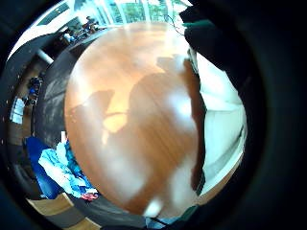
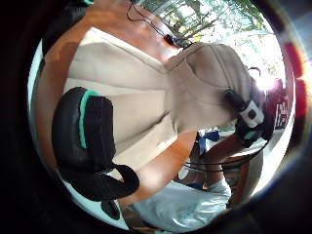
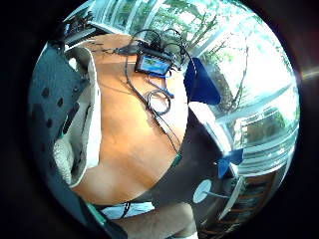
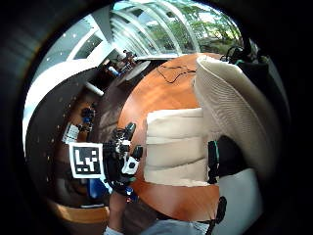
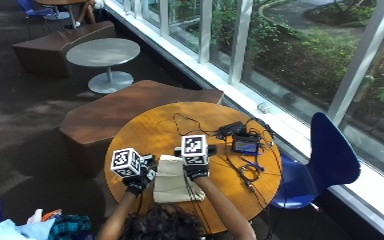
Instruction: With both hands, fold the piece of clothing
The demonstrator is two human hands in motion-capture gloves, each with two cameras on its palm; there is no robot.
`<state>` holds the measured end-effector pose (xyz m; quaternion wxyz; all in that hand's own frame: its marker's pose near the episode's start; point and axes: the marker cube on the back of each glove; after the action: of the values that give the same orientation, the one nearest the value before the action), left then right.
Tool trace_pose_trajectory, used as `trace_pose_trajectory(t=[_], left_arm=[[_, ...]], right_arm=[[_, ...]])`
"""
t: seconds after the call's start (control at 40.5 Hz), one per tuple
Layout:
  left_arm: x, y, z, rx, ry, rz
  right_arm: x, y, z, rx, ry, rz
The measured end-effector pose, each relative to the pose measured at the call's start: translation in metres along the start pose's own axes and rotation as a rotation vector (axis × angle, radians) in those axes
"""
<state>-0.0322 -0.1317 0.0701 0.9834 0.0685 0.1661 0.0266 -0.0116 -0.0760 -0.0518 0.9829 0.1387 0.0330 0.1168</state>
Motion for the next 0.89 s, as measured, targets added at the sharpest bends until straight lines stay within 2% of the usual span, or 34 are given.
trace_pose_trajectory(t=[0.074,0.173,0.297,0.42,0.519,0.593,0.692,0.766,0.89], left_arm=[[-0.022,0.008,-0.028,0.023,-0.022,-0.064],[-0.053,0.019,-0.047,0.052,-0.052,-0.137],[-0.084,0.034,-0.052,0.066,-0.034,-0.205],[-0.098,0.044,-0.051,0.048,-0.011,-0.245],[-0.103,0.045,-0.049,0.046,-0.008,-0.258],[-0.098,0.045,-0.049,0.041,-0.010,-0.249],[-0.082,0.045,-0.053,0.036,-0.037,-0.221],[-0.071,0.043,-0.054,0.030,-0.083,-0.196],[-0.041,0.044,-0.060,-0.021,-0.148,-0.131]], right_arm=[[-0.048,0.003,0.003,-0.033,0.108,-0.080],[-0.101,0.010,0.020,-0.105,0.197,-0.168],[-0.147,0.022,0.052,-0.208,0.231,-0.251],[-0.165,0.031,0.073,-0.269,0.192,-0.282],[-0.164,0.034,0.078,-0.305,0.027,-0.321],[-0.152,0.035,0.071,-0.306,-0.235,-0.382],[-0.121,0.035,0.040,-0.213,-0.525,-0.446],[-0.090,0.029,0.024,-0.110,-0.495,-0.429],[-0.041,0.020,0.024,-0.073,-0.173,-0.379]])
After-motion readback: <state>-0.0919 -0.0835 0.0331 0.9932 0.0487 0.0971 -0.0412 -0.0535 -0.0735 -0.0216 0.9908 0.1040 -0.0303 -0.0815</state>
